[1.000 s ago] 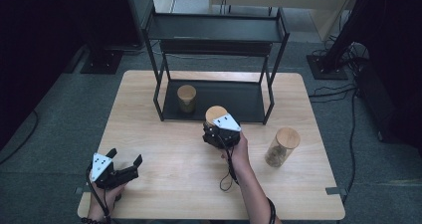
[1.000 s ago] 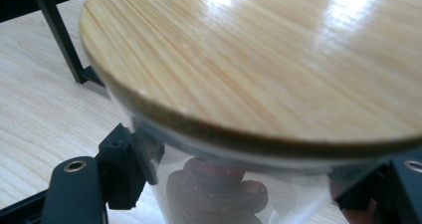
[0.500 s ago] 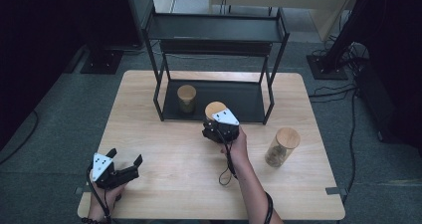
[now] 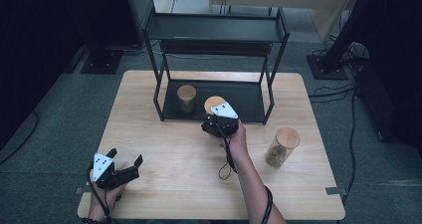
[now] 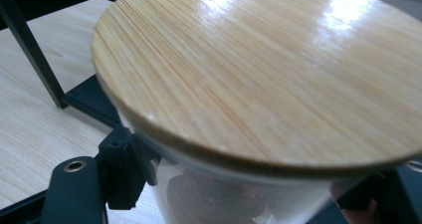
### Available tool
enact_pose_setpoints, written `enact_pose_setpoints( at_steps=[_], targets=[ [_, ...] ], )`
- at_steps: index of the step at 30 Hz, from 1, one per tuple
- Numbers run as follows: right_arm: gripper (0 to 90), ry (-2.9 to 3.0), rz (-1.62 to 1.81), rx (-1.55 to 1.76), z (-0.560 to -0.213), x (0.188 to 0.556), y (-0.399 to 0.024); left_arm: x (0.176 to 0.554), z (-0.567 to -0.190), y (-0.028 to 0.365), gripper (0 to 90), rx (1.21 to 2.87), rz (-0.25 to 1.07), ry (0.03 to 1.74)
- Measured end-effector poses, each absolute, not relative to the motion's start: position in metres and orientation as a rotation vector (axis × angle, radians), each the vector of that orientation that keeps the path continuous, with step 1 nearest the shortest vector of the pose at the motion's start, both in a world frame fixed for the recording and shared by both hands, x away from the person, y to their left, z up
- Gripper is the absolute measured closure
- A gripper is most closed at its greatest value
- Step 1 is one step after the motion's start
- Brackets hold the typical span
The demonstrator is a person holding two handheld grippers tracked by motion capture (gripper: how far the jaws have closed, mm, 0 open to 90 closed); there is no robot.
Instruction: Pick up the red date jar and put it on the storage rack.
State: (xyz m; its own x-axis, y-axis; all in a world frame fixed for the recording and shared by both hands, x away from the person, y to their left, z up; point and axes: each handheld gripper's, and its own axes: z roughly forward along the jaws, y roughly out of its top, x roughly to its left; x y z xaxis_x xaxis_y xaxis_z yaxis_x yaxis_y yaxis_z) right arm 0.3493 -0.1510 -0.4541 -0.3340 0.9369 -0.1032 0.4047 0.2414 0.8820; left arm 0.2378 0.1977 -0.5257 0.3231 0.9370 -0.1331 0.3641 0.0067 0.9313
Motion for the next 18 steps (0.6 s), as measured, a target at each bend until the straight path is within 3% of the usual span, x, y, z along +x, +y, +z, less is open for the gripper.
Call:
enact_pose_setpoints(
  at_steps=[18],
  targets=[
    [24.8,1.851,1.01,1.238,-0.445,0.373,-0.149,0.238,-0.526,0.198,0.4,1.557,0.696,1.224]
  ],
)
